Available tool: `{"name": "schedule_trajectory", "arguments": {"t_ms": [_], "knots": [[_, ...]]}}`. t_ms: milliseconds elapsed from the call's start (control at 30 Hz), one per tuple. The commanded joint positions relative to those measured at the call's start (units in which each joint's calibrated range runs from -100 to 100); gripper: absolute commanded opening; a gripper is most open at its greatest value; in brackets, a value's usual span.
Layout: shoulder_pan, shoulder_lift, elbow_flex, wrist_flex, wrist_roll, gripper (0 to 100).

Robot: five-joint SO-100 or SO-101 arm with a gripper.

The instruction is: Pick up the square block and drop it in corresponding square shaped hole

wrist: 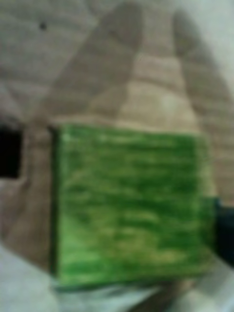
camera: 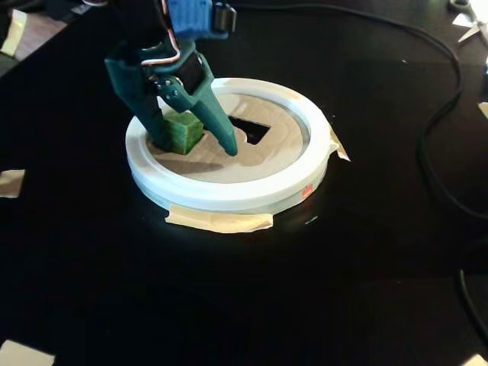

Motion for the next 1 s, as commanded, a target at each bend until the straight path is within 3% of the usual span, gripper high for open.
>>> {"name": "schedule_trajectory", "arguments": {"t_ms": [0, 267, 433, 967], "knots": [[-4.91, 0.96, -0.59, -5.36, -0.54, 78], [-3.91, -1.99, -0.78, -3.65, 0.15, 80], [-3.41, -10.77, -1.78, 5.08, 0.63, 80], [2.21, -24.56, -2.05, 15.31, 4.84, 80]]}}
